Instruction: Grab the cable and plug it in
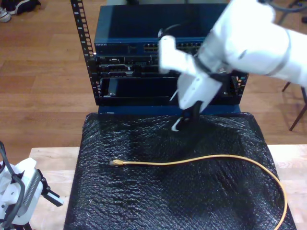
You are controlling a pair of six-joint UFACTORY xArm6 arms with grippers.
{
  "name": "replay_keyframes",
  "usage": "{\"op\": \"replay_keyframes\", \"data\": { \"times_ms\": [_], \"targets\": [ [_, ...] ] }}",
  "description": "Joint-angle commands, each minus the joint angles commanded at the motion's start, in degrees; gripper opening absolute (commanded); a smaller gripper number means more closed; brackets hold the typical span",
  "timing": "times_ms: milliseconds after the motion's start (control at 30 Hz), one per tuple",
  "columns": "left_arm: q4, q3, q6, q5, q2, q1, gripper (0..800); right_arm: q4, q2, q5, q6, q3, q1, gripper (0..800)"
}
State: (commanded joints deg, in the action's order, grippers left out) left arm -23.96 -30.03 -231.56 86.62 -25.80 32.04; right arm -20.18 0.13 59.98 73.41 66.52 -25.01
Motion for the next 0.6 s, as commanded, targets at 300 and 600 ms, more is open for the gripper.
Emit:
{"op": "replay_keyframes", "data": {
  "times_ms": [300, 600],
  "targets": [
    [0.0, -0.1, -0.6, -1.1, 0.4, 0.0, 800, 17.1, 6.7, -4.3, -18.5, 1.3, -9.8, 792],
    [0.1, -0.2, -0.9, -1.1, 1.2, 0.0, 800, 22.2, 13.6, -4.4, -28.0, 5.5, -14.7, 782]
  ]
}}
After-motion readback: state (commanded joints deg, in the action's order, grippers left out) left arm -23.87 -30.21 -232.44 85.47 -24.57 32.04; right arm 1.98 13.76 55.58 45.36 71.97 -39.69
